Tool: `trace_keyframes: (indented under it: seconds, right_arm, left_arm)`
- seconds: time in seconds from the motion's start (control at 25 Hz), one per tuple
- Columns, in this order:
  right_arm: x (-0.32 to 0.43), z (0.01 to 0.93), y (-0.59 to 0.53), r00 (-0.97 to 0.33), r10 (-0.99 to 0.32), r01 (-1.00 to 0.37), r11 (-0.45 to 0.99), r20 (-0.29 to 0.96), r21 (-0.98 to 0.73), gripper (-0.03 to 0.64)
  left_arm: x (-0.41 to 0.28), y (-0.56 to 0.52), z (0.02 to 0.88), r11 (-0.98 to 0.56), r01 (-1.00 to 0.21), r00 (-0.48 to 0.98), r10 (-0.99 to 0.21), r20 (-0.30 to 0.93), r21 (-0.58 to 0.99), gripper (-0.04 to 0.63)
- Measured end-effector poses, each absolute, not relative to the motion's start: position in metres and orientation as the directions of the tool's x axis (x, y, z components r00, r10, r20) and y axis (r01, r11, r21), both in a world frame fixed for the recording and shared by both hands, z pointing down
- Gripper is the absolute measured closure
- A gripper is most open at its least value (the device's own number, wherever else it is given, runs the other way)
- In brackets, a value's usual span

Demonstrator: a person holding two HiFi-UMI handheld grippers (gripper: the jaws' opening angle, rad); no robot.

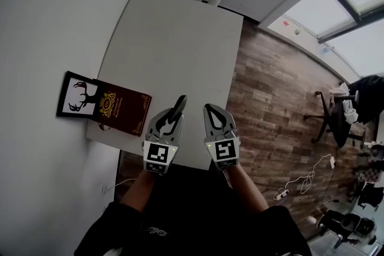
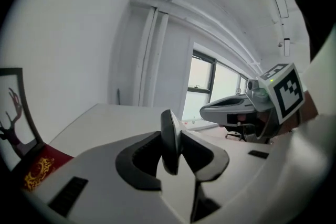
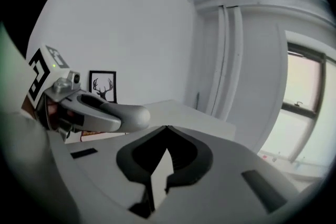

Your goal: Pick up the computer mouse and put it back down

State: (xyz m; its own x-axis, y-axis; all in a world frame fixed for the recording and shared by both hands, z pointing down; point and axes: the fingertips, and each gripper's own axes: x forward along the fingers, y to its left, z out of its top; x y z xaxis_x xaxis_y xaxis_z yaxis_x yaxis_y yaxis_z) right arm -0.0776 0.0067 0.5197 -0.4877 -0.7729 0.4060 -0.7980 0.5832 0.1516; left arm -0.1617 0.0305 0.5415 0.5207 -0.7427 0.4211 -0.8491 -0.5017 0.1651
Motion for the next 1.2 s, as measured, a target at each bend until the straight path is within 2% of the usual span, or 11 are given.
trace_keyframes:
  seconds: [0.24, 0.52, 0.96, 1.2]
  right_arm:
    - [-0.071, 0.485, 0.012, -0.485, -0.813, -0.827, 0.546, 0.322, 0.134, 0.597]
    - [-0.054, 0.445, 0.023, -0.566, -0.789, -0.783, 0.605, 0.239, 0.146, 0.597]
    - [0.063, 0.387, 0.076, -0.614, -0.782, -0.761, 0.622, 0.105, 0.186, 0.597]
    - [0.109, 0.375, 0.106, -0.637, -0.768, -0.753, 0.639, 0.071, 0.156, 0.597]
  left_arm:
    - [-0.159, 0.027, 0.489, -0.462, -0.879, 0.475, -0.821, 0.315, 0.123, 0.482]
    - [-0.136, 0.032, 0.461, -0.372, -0.925, 0.379, -0.888, 0.261, 0.078, 0.482]
    - [-0.036, 0.100, 0.403, -0.201, -0.979, 0.203, -0.969, 0.138, 0.026, 0.482]
    - [0.015, 0.129, 0.378, -0.178, -0.984, 0.178, -0.980, 0.089, 0.012, 0.482]
